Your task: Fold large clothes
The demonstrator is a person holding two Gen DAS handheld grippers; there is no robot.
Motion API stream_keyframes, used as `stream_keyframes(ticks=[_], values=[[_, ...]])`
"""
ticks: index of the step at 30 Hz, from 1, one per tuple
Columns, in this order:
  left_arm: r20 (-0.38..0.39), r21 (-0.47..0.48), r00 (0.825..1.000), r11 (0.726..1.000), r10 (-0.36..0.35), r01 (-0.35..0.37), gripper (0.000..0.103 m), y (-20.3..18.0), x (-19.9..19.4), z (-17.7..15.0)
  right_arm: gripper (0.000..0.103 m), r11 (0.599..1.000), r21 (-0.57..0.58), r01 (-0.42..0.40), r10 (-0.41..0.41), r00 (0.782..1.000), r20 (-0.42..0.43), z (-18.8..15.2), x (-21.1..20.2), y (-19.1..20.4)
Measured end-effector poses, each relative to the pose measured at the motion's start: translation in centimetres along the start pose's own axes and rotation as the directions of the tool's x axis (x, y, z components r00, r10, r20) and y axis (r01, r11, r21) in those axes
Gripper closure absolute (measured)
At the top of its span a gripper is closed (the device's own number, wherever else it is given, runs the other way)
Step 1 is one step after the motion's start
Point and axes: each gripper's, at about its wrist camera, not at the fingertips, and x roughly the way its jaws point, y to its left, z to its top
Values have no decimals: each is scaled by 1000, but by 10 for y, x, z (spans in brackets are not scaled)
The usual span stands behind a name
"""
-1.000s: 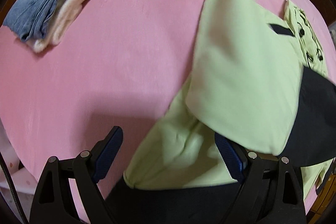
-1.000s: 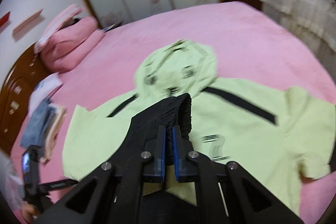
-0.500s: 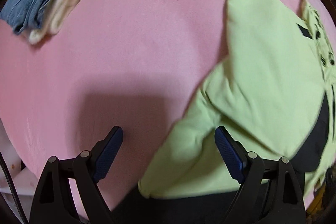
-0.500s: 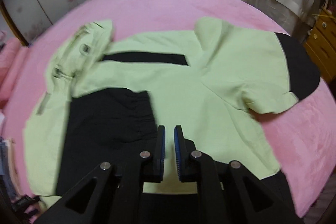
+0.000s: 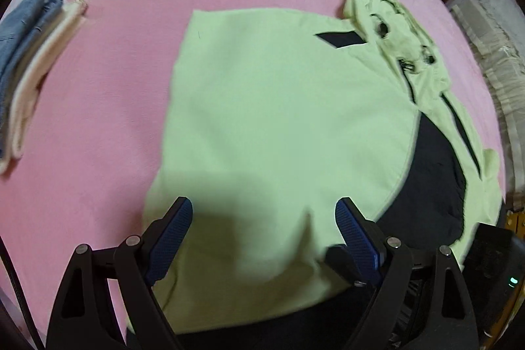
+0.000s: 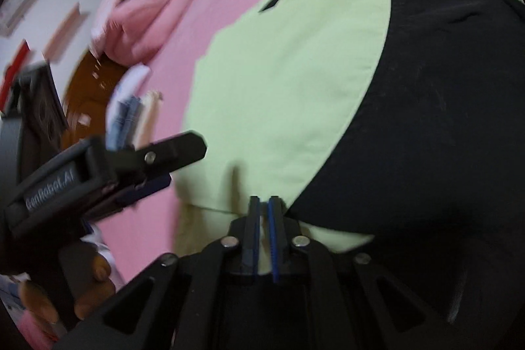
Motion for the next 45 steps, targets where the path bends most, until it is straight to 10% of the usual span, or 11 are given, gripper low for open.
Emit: stream_keyframes(ticks=[5, 11, 13, 16, 17, 21, 24, 30, 36, 40, 45], values=[[-119, 24, 992, 999, 33, -30, 15, 13, 42, 7, 103, 958, -27, 284, -279, 953, 120, 25, -47, -55], [-1, 33, 984, 984, 177, -177, 15, 45, 20, 4, 103, 832, 133, 539, -555, 808, 198, 45, -130, -149], [-11, 10, 987, 987, 160, -160, 17, 57, 16, 3, 103, 730, 34, 683, -676, 714, 180, 52, -124, -135], [23, 24, 990, 990, 138, -138, 57, 54, 1, -2, 103, 582, 0, 813, -791, 566, 232, 52, -110, -93], [35, 29, 988, 988, 149, -150, 60, 51, -5, -3, 102, 623, 24, 782, -759, 598, 258, 51, -110, -80], [46, 0, 995, 996, 92, -92, 60, 25, 6, 4, 102, 934, 23, 355, -350, 903, 250, 36, -83, -43], [41, -94, 994, 991, 100, -96, 60, 29, 20, 17, 102, 997, 22, 78, -81, 986, 143, 33, -41, -31], [129, -170, 962, 961, 242, -219, 59, 35, 8, 23, 103, 969, -201, 143, -132, 989, 71, 68, -9, -21], [274, 94, 958, 994, -80, 56, 57, 16, -8, 39, 103, 957, -71, 283, -261, 938, 228, 125, -62, -90], [287, 30, 946, 985, 152, -167, 57, 37, 34, 64, 103, 987, 112, 116, -140, 961, 237, 139, -97, -162], [273, -57, 948, 986, 166, -156, 41, 79, 54, 78, 103, 891, 241, 384, -449, 822, 350, 111, -162, -217]])
